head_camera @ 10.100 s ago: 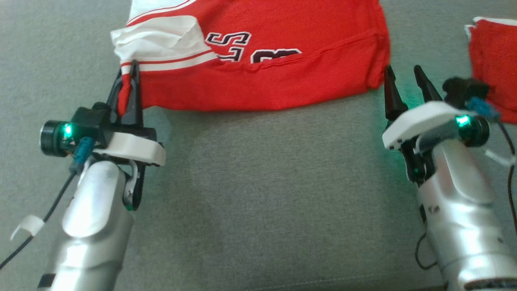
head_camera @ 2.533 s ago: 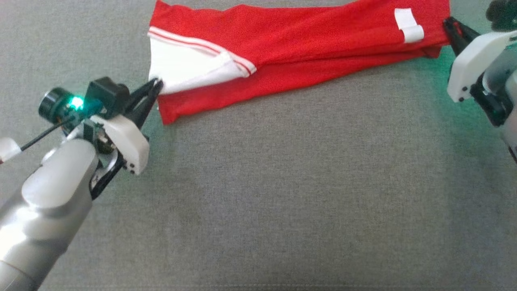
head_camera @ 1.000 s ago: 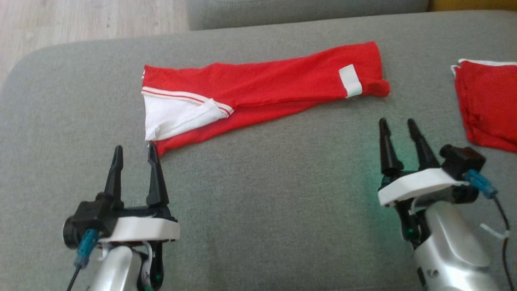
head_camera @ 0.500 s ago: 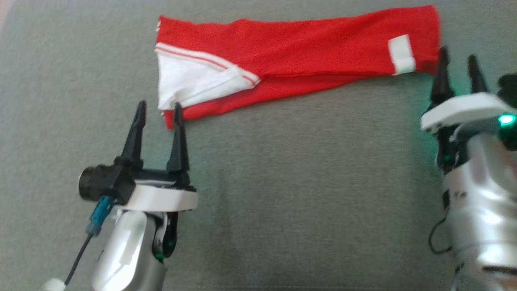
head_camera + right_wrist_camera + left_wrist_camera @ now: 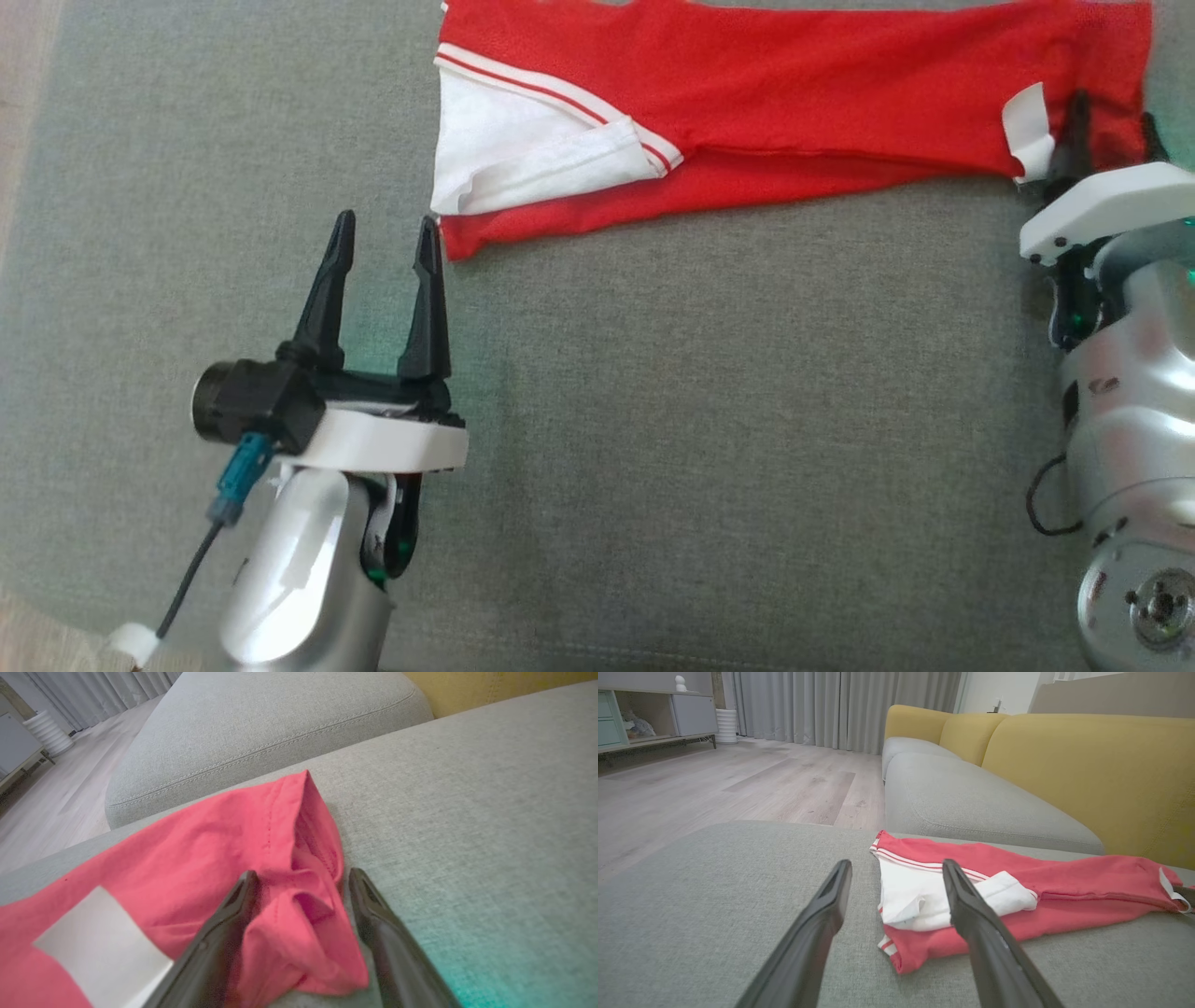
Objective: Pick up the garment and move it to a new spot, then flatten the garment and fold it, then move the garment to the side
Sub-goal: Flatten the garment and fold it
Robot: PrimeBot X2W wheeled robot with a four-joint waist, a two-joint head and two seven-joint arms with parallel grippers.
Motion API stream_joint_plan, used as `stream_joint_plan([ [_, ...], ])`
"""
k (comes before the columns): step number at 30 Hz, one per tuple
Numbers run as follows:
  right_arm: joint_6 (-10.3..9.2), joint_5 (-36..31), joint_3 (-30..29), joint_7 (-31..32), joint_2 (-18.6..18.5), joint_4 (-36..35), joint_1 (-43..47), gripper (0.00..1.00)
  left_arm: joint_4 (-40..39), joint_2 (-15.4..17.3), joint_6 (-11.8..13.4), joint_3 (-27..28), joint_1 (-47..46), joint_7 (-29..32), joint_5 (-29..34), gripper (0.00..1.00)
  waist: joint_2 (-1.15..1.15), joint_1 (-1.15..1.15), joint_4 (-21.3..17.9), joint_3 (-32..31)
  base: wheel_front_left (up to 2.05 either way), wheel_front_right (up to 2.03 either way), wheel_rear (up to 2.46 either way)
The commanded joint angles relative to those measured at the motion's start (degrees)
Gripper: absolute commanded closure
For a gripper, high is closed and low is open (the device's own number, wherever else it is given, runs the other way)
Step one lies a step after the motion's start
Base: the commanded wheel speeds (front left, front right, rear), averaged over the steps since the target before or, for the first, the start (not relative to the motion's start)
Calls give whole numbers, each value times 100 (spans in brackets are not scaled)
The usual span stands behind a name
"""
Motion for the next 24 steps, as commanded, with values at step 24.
stream_joint_plan([
  [24,-5,-208,418,-460,-878,-258,252,100,-183,29,-49,561,-20,-28,119,0,0,0,-812,-725,0,0,0],
])
